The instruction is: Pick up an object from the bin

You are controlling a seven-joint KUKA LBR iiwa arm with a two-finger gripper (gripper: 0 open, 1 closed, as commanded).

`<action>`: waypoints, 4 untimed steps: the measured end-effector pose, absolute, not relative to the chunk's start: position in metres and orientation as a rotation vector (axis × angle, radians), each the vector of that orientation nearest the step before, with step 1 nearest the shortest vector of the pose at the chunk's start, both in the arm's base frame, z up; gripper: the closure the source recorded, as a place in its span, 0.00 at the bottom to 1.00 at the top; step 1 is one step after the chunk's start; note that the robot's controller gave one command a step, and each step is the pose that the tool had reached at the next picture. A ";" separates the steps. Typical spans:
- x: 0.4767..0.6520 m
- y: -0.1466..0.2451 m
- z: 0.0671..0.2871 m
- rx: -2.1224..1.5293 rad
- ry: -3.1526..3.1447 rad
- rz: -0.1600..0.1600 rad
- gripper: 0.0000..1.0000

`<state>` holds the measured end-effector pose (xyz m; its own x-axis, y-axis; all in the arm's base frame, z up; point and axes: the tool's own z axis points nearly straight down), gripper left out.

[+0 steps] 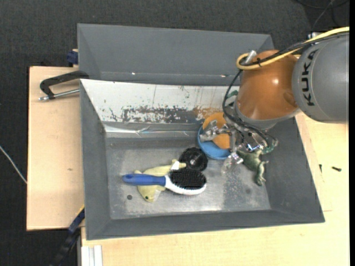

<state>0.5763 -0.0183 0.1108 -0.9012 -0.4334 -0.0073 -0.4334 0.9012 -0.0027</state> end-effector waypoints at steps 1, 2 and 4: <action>0.586 0.048 0.122 -1.183 2.902 0.002 0.00; 0.573 0.054 0.074 -1.481 2.767 -0.001 0.00; 0.550 0.094 0.077 -1.768 2.601 -0.013 1.00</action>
Offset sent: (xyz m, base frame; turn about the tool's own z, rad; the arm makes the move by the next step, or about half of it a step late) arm 0.0082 0.0639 0.0103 -0.3253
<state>0.5497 0.0944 0.0772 -0.3679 -0.9299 0.0073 -0.9299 0.3678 -0.0049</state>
